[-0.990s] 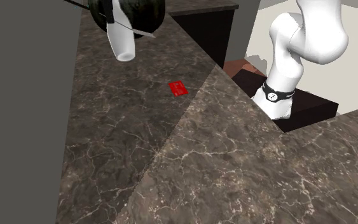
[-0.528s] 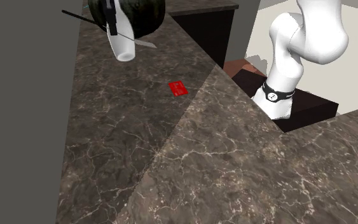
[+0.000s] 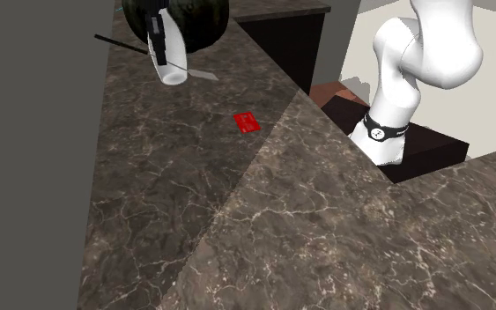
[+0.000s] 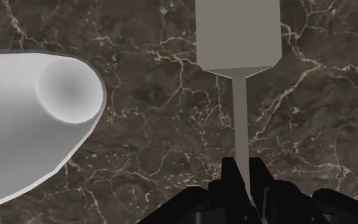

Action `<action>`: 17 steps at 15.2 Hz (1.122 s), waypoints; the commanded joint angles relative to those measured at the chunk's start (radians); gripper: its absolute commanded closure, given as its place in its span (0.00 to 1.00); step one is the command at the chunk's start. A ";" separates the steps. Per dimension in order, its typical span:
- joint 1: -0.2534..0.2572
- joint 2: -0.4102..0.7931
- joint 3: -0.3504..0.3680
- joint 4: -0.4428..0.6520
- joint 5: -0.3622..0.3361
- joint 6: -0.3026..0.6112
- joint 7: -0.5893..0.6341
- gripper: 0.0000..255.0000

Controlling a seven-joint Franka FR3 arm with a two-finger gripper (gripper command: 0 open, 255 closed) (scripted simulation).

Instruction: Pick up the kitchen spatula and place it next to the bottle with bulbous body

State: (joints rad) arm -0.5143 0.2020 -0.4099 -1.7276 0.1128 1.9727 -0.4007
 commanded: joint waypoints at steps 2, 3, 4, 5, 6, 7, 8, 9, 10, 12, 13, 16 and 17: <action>0.000 0.009 0.002 -0.031 0.006 0.040 -0.003 1.00; 0.000 0.013 0.002 -0.041 0.007 0.052 -0.005 1.00; 0.000 0.016 0.003 -0.050 0.010 0.065 -0.007 1.00; 0.000 0.020 0.003 -0.059 0.012 0.077 -0.008 1.00; -0.001 0.023 0.004 -0.068 0.014 0.089 -0.010 1.00; -0.001 0.028 0.005 -0.076 0.016 0.101 -0.012 1.00; -0.001 0.032 0.005 -0.084 0.019 0.113 -0.014 1.00; -0.002 0.036 0.006 -0.092 0.022 0.126 -0.016 1.00; -0.002 0.041 0.007 -0.100 0.024 0.137 -0.018 1.00; -0.004 0.051 0.009 -0.115 0.030 0.161 -0.022 1.00; -0.004 0.056 0.010 -0.122 0.033 0.173 -0.024 1.00; -0.006 0.073 0.013 -0.142 0.043 0.208 -0.031 1.00; -0.007 0.079 0.014 -0.148 0.047 0.220 -0.034 1.00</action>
State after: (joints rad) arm -0.5212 0.2739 -0.3974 -1.8682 0.1558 2.1782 -0.4326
